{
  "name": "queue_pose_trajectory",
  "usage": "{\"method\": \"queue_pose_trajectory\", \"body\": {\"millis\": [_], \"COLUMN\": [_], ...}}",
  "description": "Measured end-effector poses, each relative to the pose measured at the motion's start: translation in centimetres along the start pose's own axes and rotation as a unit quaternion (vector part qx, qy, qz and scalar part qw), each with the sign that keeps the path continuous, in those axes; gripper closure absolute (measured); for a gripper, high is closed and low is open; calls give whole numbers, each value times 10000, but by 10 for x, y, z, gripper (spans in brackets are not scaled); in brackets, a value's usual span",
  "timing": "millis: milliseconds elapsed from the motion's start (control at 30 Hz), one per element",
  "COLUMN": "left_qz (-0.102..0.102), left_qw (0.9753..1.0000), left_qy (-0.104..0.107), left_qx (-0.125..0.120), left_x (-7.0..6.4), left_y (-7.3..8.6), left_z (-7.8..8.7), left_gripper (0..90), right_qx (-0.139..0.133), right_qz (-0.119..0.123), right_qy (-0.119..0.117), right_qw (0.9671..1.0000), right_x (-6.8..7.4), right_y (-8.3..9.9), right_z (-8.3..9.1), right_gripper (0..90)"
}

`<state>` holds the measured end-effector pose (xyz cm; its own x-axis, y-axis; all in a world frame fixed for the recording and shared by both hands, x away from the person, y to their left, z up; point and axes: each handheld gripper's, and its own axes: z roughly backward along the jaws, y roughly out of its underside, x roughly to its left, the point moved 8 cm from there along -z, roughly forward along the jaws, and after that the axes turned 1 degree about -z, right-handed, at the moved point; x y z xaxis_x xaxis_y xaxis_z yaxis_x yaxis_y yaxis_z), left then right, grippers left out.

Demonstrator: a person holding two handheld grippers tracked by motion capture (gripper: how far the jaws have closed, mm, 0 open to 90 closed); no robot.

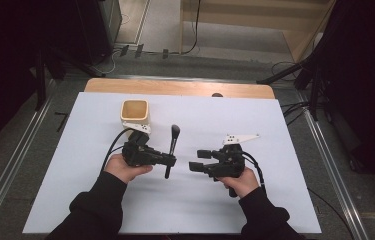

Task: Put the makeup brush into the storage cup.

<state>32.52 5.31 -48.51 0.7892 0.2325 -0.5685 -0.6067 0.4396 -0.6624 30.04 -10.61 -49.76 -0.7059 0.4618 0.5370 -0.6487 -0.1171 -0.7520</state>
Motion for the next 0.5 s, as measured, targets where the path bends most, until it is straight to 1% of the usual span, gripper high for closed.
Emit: {"method": "queue_pose_trajectory", "body": {"millis": [33, 67, 167, 267, 367, 400, 433, 467, 500], "left_qz": [0, -25, -18, -20, -37, -24, -24, -27, 13], "left_qw": [10000, 10000, 10000, 10000, 10000, 9999, 9999, 9998, 9998], "left_qy": [0, -1, -13, -40, -83, -96, -96, -166, -213], "left_qx": [0, -23, 0, -14, 2, 38, 38, 49, 60], "left_x": [0, -4, -6, -6, -5, -4, -4, -2, 0], "left_y": [0, -1, 1, 1, 2, 4, 4, 5, 7], "left_z": [0, 2, 4, 8, 10, 12, 12, 13, 14], "left_gripper": [800, 800, 800, 800, 800, 800, 799, 799, 799], "right_qx": [0, 14, 125, 179, 235, 273, 273, 311, 413], "right_qz": [0, 69, 193, 273, 320, 389, 389, 427, 484], "right_qy": [0, 68, 209, 272, 274, 320, 320, 364, 427], "right_qw": [10000, 10000, 9995, 9991, 9988, 9984, 9984, 9979, 9971], "right_x": [0, -1, -5, -7, -7, -8, -8, -8, -9], "right_y": [0, 1, 4, 5, 7, 8, 8, 10, 13], "right_z": [0, 1, 4, 6, 7, 8, 8, 8, 9], "right_gripper": [267, 267, 267, 267, 267, 266, 266, 265, 263]}}
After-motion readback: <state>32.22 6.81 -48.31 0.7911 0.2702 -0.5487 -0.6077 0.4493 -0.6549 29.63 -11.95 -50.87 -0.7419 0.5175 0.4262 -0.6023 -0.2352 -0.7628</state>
